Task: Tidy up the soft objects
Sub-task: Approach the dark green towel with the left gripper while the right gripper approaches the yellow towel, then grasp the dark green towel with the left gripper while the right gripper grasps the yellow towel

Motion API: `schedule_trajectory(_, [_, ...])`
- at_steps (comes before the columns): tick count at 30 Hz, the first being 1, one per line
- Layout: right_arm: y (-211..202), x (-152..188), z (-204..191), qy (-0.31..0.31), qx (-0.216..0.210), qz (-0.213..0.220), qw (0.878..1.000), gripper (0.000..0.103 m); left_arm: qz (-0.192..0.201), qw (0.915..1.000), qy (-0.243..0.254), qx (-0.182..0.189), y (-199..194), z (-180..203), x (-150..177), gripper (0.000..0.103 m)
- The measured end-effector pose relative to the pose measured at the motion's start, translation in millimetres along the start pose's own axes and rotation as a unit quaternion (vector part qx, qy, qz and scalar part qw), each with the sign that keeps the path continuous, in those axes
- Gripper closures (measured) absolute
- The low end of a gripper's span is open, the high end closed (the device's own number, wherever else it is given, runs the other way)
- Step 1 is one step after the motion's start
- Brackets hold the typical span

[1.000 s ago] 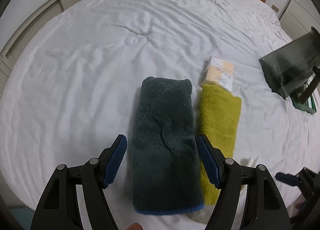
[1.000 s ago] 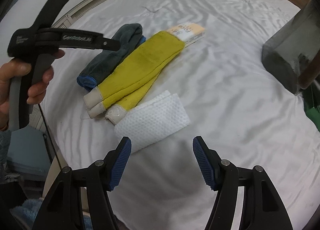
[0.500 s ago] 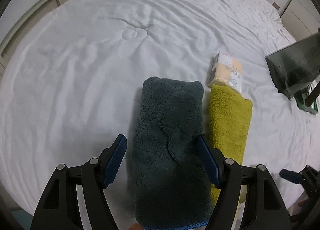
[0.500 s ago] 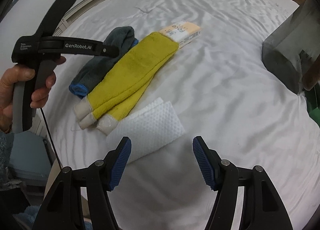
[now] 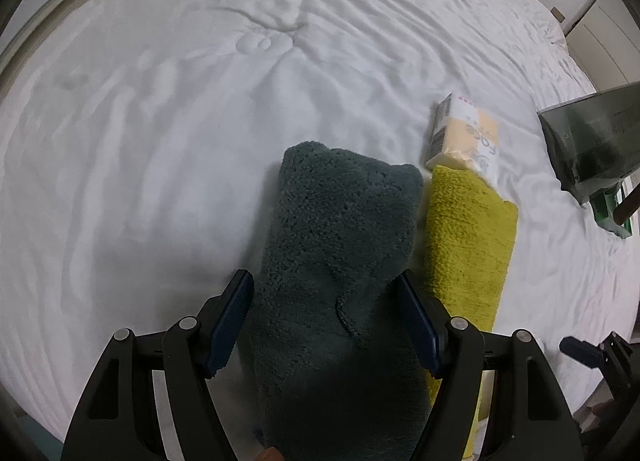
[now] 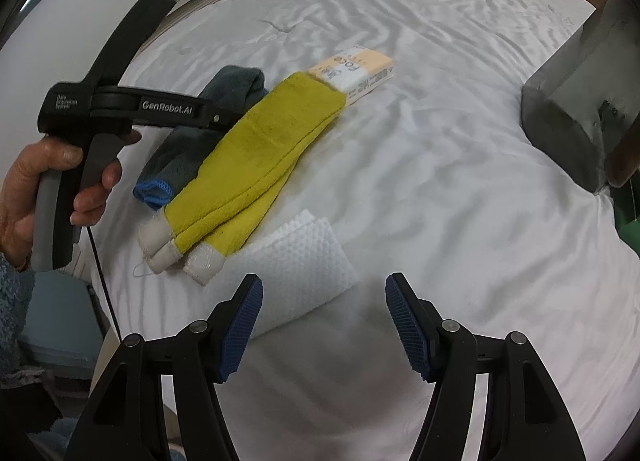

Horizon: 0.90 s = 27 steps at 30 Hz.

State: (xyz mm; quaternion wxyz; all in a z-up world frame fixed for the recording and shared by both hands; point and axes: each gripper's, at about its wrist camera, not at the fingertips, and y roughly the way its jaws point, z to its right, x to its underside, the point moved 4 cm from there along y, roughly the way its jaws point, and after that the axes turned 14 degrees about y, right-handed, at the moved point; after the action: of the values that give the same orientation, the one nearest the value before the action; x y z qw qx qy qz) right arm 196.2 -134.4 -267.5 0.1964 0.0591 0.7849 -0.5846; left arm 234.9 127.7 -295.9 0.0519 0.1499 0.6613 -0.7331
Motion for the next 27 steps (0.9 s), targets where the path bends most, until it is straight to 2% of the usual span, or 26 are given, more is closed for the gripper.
schedule_trajectory(5, [2.2,-14.1,-4.4,0.001,-0.005,0.010,1.000,0.038,-0.016,0.9992,0.024,0.026,7.9,5.6,1.1,0.036])
schedule_trajectory(8, [5.3,-20.2,-9.7,-0.001,-0.008,0.013,1.000,0.038,-0.029,0.9986,0.032,0.030,17.4,7.1,-0.2,0.036])
schedule_trajectory(11, [7.7,-25.1,-14.5,-0.004,-0.010,0.015,1.000,0.039,-0.034,0.9983,0.044,0.020,23.3,11.4,-3.1,0.035])
schedule_trajectory(17, [11.3,-30.2,-17.5,-0.006,-0.009,0.013,1.000,0.038,-0.037,0.9950,0.087,-0.032,24.9,19.1,-5.6,0.034])
schedule_trajectory(22, [19.7,-41.6,-24.3,-0.002,-0.021,0.010,1.000,0.039,-0.039,0.9951,0.088,-0.023,21.4,5.4,-3.9,0.034])
schedule_trajectory(27, [35.9,-57.1,-34.6,0.024,-0.052,-0.001,0.998,0.038,-0.041,0.9942,0.098,-0.017,19.1,-8.0,-3.8,0.034])
